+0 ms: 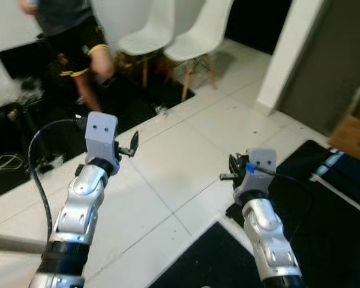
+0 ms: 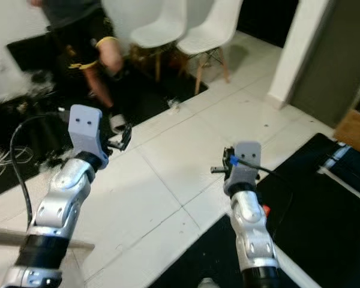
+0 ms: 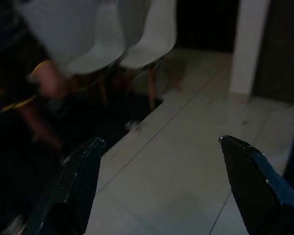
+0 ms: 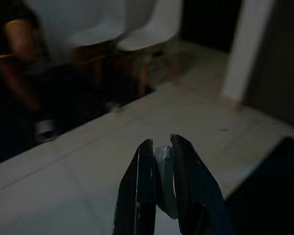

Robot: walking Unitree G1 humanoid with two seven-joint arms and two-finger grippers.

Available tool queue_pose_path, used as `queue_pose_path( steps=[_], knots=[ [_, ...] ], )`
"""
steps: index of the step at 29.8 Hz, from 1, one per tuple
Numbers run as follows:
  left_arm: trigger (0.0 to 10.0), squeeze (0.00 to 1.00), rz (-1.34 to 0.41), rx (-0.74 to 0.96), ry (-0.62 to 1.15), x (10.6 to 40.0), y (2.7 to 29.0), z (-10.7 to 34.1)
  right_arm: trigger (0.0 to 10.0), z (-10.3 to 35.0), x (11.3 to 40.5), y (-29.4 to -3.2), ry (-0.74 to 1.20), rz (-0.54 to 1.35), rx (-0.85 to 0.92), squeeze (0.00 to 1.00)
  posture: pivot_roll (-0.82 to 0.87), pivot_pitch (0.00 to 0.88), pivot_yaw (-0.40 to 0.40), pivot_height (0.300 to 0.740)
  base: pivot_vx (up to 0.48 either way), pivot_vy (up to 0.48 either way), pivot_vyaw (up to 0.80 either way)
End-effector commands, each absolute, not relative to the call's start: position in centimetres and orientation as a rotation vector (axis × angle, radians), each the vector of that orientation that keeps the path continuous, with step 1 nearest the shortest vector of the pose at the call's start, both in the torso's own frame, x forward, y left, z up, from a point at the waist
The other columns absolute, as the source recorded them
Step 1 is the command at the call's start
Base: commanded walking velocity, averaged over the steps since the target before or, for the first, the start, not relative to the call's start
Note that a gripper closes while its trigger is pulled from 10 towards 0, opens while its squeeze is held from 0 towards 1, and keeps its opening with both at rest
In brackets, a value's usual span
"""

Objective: Picking trash to rubbish bin

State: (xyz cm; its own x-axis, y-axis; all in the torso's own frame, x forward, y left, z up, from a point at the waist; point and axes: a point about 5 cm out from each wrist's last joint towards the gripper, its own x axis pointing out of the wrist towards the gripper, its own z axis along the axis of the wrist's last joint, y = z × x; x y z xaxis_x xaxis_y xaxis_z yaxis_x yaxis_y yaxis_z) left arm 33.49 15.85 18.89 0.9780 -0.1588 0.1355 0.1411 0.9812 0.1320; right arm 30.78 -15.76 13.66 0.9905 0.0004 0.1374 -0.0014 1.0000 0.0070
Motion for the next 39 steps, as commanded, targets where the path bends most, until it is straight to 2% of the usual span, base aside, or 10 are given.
queue_pose_path(
  steps=[1,39],
  knots=[
    [10.0,0.00,-0.140,0.134,-0.123,33.38,16.35,18.26,10.0,13.20,30.58,-15.62,-0.126,-0.004,0.026,0.00,-0.01,0.125,0.071,0.740,0.000,0.000,-0.80],
    [10.0,0.00,-0.126,0.128,-0.114,33.45,16.55,18.10,10.0,12.78,30.78,-16.25,-0.107,-0.047,0.048,0.00,-0.01,0.127,0.068,0.740,0.000,0.000,-0.80]
  ],
)
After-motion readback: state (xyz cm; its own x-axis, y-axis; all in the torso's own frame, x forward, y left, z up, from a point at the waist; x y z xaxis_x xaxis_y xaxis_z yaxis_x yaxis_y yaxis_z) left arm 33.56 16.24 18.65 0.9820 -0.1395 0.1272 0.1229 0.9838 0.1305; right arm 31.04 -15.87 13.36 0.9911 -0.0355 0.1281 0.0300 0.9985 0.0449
